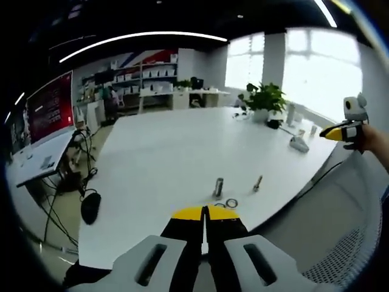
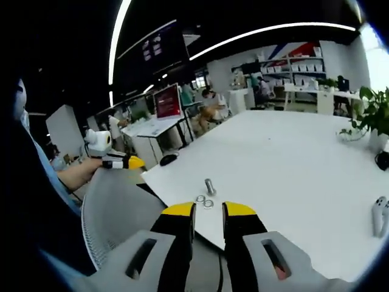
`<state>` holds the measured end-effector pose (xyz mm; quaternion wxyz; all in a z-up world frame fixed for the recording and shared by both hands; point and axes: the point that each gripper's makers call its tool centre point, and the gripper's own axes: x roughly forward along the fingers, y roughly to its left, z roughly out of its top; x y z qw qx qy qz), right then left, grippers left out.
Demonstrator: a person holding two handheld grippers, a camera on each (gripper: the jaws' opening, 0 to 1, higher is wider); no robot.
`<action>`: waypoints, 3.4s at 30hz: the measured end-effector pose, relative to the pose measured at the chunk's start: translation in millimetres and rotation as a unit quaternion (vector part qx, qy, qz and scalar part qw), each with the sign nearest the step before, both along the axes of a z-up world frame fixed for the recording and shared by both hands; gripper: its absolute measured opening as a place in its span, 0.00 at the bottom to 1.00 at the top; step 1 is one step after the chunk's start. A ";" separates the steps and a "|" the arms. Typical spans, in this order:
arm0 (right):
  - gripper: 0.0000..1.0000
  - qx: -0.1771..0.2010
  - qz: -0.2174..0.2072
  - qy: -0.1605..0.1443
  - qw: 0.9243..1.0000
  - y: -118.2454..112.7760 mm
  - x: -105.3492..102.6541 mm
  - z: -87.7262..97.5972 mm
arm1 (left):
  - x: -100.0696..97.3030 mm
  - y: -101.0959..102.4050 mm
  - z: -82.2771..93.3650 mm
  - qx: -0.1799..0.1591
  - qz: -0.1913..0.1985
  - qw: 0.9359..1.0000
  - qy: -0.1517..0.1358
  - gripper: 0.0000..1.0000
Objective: Place the washer onto the threaded stud by aligning its center hole with the stud, sliding it down to the base, and recovering from edge contact or off-axis alignment until the washer reaches the visible bottom stop.
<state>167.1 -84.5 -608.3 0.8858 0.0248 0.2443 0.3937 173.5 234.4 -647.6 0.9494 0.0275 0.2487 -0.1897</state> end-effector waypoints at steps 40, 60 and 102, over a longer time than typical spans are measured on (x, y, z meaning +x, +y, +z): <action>0.27 -0.064 -0.032 0.026 0.997 33.7 -9.7 -59.1 | 25.7 -61.0 21.6 0.045 -0.201 0.976 0.066 0.31; 0.23 -0.055 -0.061 0.061 0.995 26.1 -5.7 -69.8 | 61.5 -70.5 -50.1 0.202 -0.343 0.901 0.172 0.35; 0.23 -0.058 -0.087 0.077 0.991 17.7 -3.1 -77.3 | 80.0 -100.5 -182.1 0.318 -0.438 0.798 0.265 0.34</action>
